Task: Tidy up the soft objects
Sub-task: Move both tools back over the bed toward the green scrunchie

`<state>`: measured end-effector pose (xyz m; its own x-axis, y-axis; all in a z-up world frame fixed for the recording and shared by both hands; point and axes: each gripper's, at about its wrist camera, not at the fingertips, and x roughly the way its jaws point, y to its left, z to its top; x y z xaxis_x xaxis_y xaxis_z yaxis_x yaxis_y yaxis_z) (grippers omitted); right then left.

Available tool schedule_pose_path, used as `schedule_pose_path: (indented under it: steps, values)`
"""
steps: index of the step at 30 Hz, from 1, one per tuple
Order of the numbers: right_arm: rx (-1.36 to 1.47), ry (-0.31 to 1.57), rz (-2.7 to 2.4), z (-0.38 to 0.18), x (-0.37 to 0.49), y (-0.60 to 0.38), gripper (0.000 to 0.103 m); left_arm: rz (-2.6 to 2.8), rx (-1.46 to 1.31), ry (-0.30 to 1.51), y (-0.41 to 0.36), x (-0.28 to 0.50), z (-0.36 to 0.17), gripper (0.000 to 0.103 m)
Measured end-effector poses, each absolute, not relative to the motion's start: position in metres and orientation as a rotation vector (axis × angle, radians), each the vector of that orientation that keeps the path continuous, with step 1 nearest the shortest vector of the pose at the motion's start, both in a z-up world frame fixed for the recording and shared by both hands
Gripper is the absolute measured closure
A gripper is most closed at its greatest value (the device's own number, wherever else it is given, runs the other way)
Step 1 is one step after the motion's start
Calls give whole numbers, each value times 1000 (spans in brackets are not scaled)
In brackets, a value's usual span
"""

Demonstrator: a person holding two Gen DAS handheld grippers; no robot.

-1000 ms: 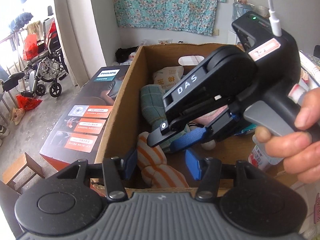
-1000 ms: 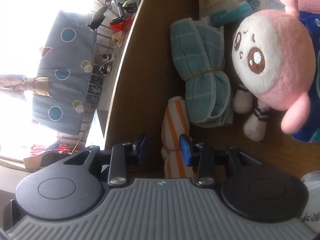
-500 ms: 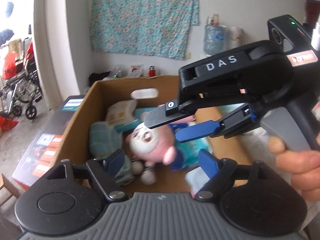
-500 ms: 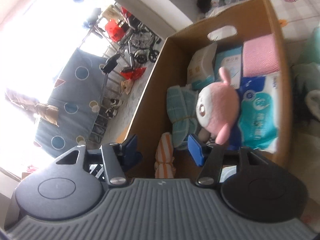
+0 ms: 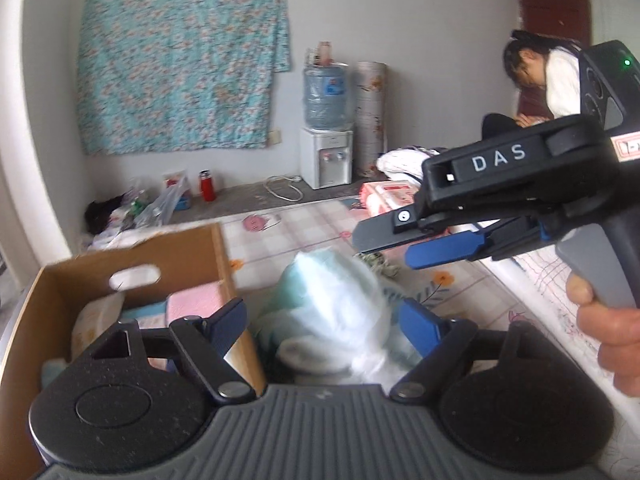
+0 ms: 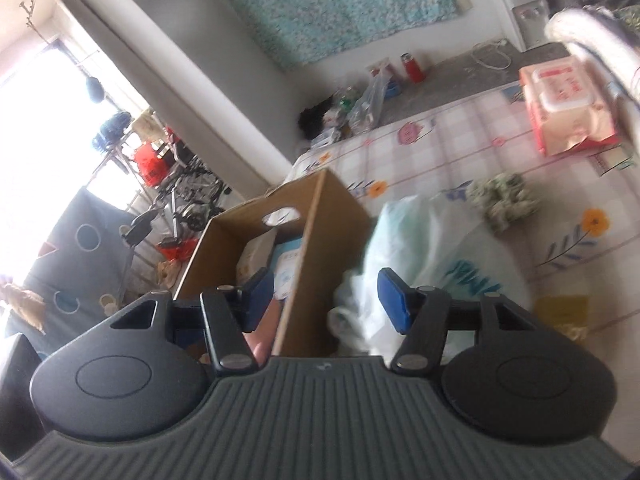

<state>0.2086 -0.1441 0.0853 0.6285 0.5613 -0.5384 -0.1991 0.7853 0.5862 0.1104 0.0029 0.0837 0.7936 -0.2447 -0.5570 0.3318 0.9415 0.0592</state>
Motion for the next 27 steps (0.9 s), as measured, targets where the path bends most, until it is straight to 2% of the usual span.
schedule_pose_path:
  steps: [3, 6, 12, 19, 27]
  values:
    - [483, 766, 374, 84, 233, -177, 46, -363, 227, 629, -22, 149, 83, 13]
    - [457, 782, 303, 75, 263, -202, 46, -389, 299, 678, -48, 190, 76, 13]
    - [450, 891, 211, 31, 338, -232, 46, -479, 430, 749, -90, 265, 51, 10]
    - [463, 1014, 191, -29, 395, -236, 55, -525, 452, 918, -114, 333, 0, 11]
    - [471, 1084, 248, -59, 419, -227, 64, -528, 435, 1071, -126, 360, -37, 31]
